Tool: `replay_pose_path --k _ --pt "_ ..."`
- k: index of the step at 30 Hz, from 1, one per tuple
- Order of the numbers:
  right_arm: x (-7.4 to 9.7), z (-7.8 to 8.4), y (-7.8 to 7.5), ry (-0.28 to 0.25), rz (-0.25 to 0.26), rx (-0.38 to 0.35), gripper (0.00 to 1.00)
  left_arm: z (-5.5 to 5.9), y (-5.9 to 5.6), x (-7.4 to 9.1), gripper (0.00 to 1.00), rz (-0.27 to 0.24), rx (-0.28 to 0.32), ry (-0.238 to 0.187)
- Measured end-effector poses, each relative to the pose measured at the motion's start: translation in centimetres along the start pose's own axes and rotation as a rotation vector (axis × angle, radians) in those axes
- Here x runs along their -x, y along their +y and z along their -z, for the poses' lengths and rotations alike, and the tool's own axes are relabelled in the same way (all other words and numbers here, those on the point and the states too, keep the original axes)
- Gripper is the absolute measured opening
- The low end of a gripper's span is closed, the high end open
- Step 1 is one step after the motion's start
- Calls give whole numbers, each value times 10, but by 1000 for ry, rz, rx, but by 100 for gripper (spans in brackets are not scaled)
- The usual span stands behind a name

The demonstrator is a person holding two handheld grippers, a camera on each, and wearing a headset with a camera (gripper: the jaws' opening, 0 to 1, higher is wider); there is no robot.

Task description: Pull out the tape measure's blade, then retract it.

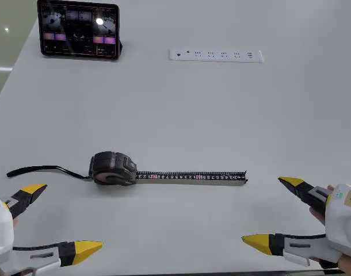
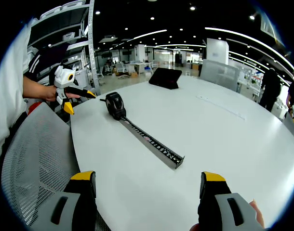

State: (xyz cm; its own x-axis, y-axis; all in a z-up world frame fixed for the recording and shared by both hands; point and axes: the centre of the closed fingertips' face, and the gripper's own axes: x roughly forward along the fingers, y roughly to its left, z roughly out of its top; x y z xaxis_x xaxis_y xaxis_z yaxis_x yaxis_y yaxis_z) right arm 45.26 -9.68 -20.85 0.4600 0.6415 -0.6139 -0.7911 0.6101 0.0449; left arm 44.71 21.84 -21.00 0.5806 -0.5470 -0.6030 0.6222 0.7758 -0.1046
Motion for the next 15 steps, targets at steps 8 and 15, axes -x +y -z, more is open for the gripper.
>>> replay_pose_path --k 8,15 --pt "-2 -2 0 -4 -3 1 88 -2 3 1 99 -4 1 -3" --pt "-2 -2 0 -3 -4 2 88 -2 3 1 99 -7 4 -4"
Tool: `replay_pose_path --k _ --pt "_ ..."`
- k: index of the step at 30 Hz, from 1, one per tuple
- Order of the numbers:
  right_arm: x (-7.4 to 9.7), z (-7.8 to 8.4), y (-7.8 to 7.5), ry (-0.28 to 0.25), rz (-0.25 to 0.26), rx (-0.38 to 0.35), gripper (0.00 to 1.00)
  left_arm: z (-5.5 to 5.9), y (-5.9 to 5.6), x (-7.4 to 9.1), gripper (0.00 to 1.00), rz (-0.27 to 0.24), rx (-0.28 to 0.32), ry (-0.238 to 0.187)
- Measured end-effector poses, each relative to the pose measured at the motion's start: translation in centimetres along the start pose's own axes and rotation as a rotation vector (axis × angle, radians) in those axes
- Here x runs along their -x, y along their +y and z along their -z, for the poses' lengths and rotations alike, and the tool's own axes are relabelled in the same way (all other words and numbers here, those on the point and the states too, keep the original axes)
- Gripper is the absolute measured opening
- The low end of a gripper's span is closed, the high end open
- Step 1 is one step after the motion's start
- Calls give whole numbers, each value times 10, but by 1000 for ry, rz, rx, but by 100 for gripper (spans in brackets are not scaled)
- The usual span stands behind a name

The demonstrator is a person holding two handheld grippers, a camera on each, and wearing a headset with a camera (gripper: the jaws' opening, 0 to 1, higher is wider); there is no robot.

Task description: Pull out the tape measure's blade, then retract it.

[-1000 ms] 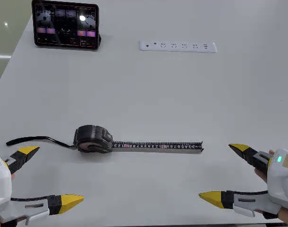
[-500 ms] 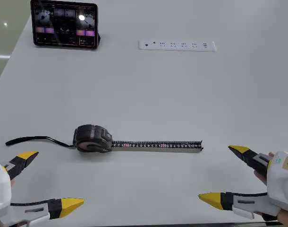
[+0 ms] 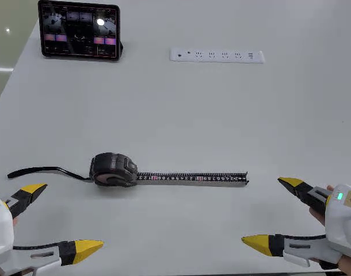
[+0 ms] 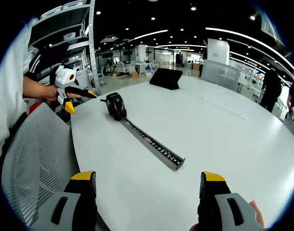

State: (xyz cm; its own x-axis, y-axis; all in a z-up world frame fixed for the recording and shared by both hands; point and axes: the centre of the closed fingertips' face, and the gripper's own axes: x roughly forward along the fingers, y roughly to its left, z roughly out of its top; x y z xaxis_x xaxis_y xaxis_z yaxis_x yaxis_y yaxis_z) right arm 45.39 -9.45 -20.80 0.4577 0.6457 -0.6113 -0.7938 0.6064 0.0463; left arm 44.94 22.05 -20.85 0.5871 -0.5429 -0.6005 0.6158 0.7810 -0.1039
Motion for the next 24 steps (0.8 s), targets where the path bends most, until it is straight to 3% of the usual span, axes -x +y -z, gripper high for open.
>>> replay_pose_path --k 24 --pt "2 -2 -2 -1 5 2 87 -7 -1 -1 99 -7 22 -18"
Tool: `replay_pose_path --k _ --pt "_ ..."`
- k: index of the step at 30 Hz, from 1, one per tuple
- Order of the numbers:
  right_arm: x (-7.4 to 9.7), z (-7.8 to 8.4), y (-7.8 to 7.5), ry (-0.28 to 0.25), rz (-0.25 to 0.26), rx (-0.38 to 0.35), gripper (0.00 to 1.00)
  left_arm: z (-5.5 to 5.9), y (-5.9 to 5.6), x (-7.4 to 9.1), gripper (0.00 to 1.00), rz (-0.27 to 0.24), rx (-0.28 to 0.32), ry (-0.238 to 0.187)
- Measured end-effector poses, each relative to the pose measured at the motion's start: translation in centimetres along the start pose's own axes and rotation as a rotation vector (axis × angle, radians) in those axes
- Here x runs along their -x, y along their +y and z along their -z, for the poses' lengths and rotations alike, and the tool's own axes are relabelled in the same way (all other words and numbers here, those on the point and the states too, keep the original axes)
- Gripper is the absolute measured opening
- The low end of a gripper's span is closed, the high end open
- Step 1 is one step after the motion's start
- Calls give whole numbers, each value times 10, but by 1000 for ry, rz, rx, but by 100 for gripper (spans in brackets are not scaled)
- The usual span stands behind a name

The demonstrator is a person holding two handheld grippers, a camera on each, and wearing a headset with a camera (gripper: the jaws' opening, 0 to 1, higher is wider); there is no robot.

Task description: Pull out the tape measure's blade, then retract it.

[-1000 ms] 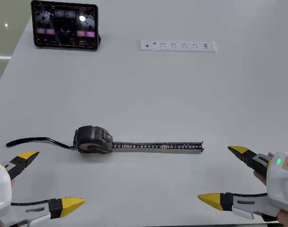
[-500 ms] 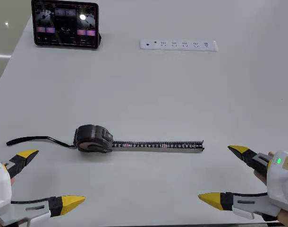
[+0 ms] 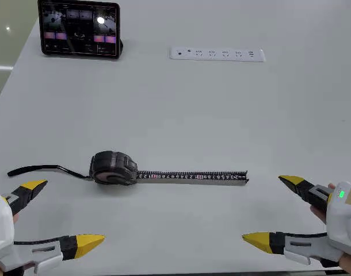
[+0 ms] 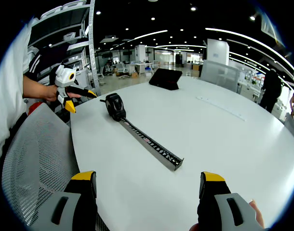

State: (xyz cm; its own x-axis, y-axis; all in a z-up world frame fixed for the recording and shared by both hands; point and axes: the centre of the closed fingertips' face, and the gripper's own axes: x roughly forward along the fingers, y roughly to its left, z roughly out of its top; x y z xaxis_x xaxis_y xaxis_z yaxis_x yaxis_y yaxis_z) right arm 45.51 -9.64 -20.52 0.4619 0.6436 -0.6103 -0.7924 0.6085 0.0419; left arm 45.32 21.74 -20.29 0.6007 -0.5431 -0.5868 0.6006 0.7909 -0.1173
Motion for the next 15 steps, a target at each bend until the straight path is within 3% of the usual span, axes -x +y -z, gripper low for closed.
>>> replay_pose_path --k 15 --pt "-1 -2 -3 2 -2 9 87 -1 1 -4 99 -5 9 1"
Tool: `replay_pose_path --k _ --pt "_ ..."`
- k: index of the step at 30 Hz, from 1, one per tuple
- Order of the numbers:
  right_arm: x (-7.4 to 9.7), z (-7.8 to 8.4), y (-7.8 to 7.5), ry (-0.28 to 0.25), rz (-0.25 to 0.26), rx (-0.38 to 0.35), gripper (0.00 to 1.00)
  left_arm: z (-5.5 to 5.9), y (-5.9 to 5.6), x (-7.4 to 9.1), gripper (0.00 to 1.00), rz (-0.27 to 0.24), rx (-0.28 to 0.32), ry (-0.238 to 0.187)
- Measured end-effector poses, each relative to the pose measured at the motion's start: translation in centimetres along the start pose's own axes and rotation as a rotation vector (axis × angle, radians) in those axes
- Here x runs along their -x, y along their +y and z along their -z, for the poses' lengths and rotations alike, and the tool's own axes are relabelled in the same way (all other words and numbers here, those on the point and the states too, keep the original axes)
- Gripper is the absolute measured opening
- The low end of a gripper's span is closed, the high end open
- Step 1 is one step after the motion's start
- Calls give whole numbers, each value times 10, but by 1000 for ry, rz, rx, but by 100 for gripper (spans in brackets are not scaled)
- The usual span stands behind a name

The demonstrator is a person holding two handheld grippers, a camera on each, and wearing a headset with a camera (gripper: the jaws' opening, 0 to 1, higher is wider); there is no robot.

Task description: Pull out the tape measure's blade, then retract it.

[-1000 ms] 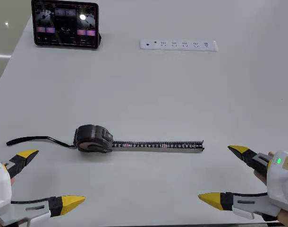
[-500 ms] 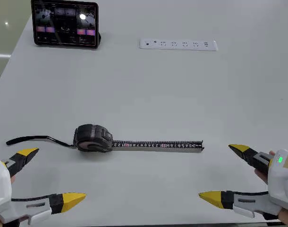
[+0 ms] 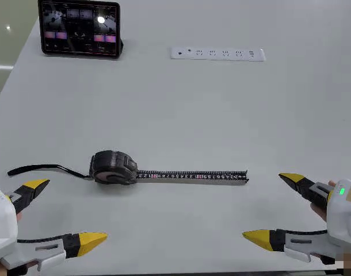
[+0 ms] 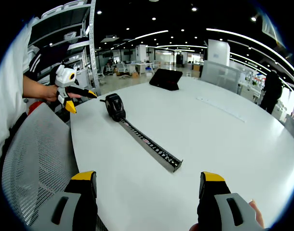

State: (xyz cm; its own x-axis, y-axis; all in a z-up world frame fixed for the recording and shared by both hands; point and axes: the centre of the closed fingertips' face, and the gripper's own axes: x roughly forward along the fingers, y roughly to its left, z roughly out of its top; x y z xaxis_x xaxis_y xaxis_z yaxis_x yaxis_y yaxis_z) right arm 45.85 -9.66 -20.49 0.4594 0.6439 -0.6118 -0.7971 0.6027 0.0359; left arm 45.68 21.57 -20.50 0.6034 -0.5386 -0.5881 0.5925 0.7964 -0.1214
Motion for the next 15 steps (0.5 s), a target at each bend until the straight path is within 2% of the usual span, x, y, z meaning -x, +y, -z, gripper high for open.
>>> replay_pose_path --k 15 --pt "-7 -7 -14 -3 -1 13 87 -9 -1 -20 99 -12 27 -6"
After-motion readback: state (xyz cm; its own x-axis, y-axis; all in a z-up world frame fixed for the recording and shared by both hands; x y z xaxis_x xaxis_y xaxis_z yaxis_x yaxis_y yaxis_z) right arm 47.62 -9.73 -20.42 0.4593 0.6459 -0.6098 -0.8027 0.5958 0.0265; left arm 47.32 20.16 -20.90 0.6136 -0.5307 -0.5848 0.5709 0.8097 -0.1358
